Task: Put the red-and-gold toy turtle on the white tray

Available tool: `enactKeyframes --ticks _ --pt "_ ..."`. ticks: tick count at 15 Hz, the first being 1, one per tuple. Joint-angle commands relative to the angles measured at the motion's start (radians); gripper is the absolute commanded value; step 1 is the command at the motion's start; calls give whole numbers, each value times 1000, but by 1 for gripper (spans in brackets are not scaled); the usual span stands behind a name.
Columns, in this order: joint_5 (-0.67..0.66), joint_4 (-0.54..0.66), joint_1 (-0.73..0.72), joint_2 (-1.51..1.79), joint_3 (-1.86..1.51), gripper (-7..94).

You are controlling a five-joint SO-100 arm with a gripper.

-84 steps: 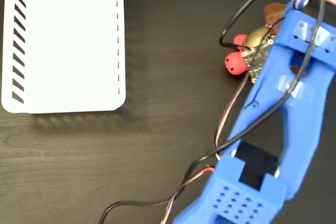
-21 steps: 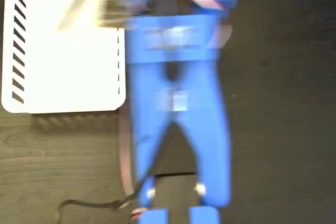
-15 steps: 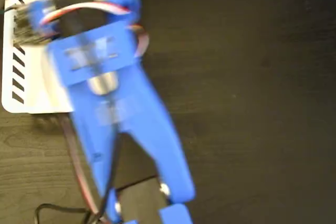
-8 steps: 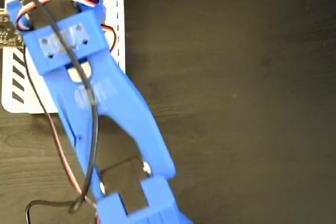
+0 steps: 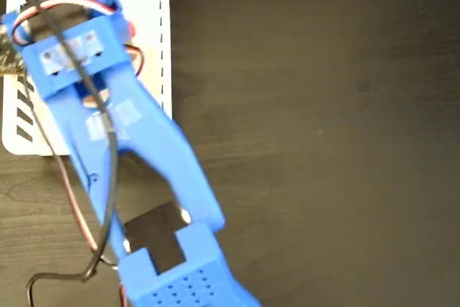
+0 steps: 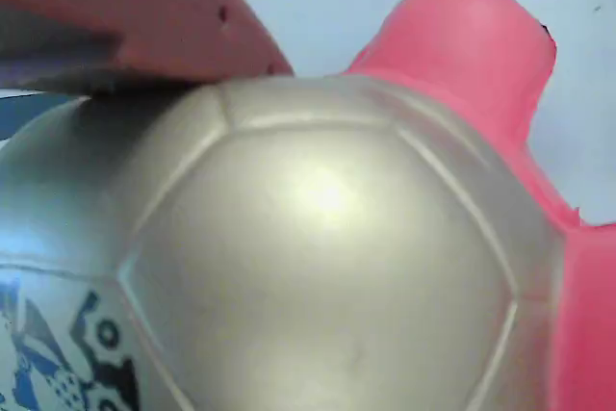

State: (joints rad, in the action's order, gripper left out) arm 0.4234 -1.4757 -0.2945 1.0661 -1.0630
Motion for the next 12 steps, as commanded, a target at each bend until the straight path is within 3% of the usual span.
enactKeyframes --ticks 1,10,12 --pt "9 2 -11 34 12 0" --pt "-6 55 -9 14 -18 2" --pt "-17 57 -6 14 -18 25"
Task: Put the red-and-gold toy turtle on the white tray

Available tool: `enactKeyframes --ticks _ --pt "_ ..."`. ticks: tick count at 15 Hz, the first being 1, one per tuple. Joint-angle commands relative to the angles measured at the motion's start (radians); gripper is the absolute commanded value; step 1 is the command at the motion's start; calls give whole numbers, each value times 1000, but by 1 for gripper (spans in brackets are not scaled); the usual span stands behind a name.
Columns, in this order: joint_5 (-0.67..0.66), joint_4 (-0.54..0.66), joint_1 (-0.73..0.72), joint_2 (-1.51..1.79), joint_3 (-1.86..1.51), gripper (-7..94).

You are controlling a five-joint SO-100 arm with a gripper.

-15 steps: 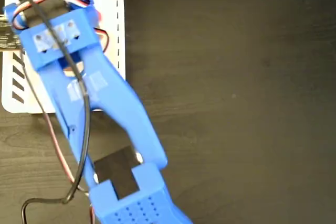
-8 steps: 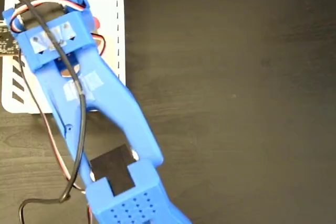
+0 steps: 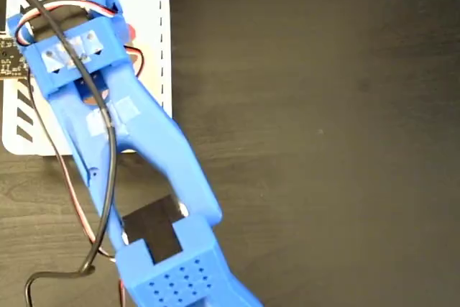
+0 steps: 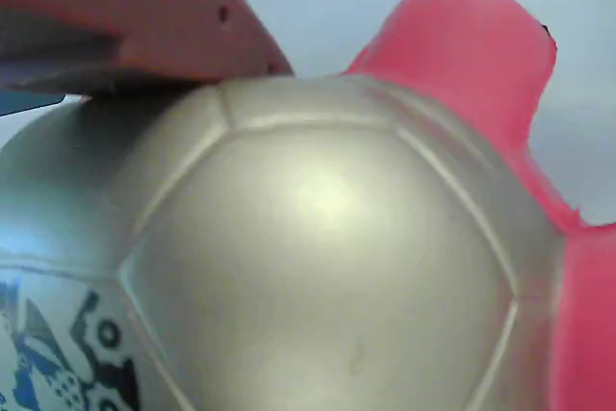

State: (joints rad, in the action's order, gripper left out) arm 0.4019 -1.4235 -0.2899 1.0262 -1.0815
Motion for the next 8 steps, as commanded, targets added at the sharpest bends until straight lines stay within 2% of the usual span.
enactKeyframes --ticks 1,2,4,8 --pt "9 8 -8 54 -2 38" --pt "15 9 -8 54 -8 50" --pt "20 18 -9 54 -25 66" --pt "23 15 -17 57 -35 68"
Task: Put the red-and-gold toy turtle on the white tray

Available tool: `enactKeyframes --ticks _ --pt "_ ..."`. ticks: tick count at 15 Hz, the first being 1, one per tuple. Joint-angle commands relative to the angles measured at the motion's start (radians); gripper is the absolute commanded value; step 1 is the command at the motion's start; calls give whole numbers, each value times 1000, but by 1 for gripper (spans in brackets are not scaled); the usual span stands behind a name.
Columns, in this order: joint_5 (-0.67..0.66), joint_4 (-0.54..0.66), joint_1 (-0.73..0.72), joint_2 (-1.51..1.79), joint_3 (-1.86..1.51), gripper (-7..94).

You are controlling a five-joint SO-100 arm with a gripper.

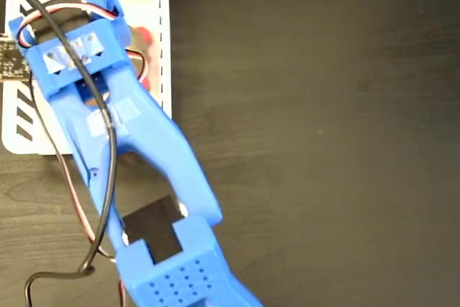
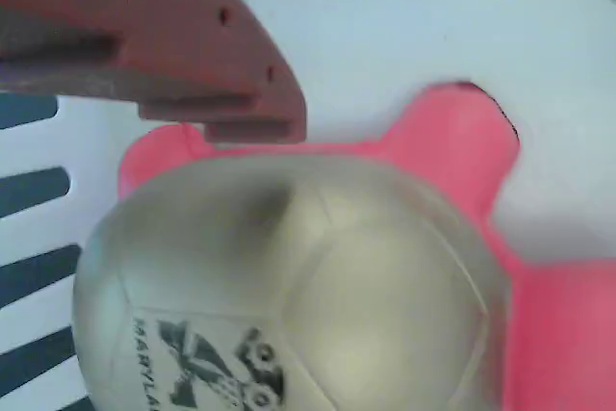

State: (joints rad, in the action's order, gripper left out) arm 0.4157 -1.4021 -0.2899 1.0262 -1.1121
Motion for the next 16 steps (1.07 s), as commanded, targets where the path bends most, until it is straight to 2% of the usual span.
enactKeyframes --ticks 1,3,4,6,7,11,16 --pt "9 -6 -17 57 -5 68" --pt "11 -6 -17 63 -6 67" --pt "11 -5 -17 75 -6 56" --pt "14 21 5 120 -2 2" --pt "11 34 18 152 0 0" --pt "-75 38 12 319 -6 0" --pt "-115 29 64 442 12 0"
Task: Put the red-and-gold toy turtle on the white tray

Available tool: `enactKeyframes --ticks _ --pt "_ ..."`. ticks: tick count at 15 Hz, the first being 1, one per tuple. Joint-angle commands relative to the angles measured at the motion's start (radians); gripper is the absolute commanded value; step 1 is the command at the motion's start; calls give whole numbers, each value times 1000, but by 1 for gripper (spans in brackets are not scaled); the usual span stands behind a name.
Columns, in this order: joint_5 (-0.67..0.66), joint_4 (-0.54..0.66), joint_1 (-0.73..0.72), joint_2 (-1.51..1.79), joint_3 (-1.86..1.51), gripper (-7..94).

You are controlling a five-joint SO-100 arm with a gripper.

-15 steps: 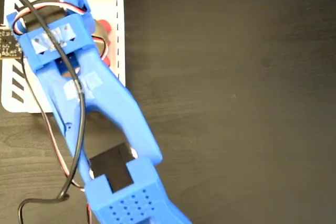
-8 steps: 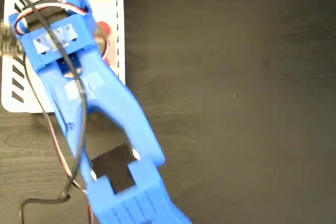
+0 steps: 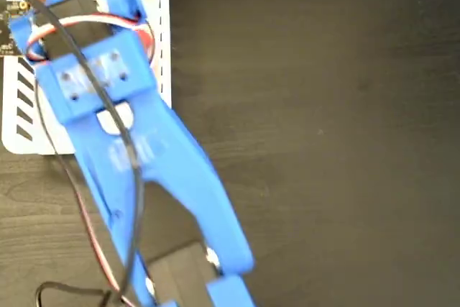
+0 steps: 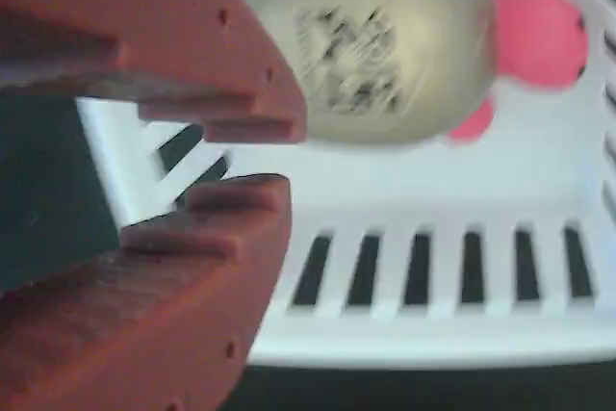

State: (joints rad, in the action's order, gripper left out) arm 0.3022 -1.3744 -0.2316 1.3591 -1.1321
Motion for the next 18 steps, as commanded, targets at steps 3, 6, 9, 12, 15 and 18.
enactKeyframes --ticks 3,6,9,12,15,18 --pt "-43 57 57 261 -41 0" --pt "-158 364 176 634 -411 0" --pt "-259 563 247 956 -821 0" --pt "-298 630 285 1163 -1144 0" --pt "-313 614 275 1387 -1457 0" --pt "-291 540 284 1647 -1690 0"
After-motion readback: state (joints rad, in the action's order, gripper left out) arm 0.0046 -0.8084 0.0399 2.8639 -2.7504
